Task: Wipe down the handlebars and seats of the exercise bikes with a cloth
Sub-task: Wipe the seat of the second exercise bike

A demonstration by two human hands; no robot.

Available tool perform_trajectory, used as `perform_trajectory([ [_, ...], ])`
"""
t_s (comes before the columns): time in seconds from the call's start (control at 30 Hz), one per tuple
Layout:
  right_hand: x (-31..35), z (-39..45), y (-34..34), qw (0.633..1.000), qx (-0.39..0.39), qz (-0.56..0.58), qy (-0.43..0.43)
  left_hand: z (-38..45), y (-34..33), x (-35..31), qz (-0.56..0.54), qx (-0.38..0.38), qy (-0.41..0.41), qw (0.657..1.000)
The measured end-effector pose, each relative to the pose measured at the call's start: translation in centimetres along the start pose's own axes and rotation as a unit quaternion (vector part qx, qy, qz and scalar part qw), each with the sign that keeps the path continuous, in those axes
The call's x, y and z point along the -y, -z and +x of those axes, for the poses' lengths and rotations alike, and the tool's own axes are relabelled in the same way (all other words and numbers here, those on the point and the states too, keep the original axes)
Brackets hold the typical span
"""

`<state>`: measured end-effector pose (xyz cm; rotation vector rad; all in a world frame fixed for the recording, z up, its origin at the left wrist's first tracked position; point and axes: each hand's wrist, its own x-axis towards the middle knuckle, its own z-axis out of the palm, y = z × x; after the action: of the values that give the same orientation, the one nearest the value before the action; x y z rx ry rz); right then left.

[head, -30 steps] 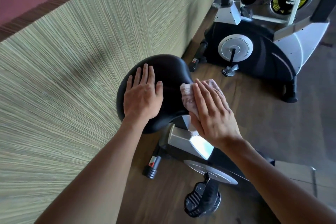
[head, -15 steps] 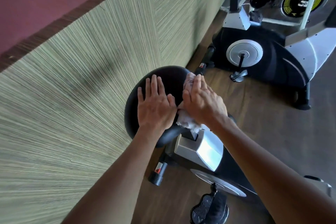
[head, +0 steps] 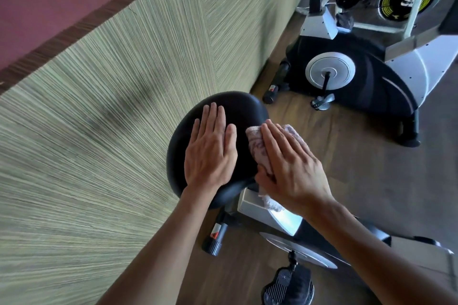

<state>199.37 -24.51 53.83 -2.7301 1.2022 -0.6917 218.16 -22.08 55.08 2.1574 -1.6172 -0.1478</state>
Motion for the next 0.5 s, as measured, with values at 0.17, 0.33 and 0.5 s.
perform_trajectory([
  [0.17,1.9,2.2,-0.3,0.997,-0.015,-0.031,-0.064,-0.7,0.3,-0.1,-0.008,-0.011,-0.071,0.997],
  [0.33,0.8,3.1,1.3,0.981,0.065,0.157,-0.089,-1.8,0.3,0.0,-0.017,-0.066,-0.137,0.988],
  [0.5,-2.8,0.2,0.6,0.962,-0.111,0.245,-0.054,-2.4,0.1,-0.3,-0.009,-0.168,-0.239,0.956],
])
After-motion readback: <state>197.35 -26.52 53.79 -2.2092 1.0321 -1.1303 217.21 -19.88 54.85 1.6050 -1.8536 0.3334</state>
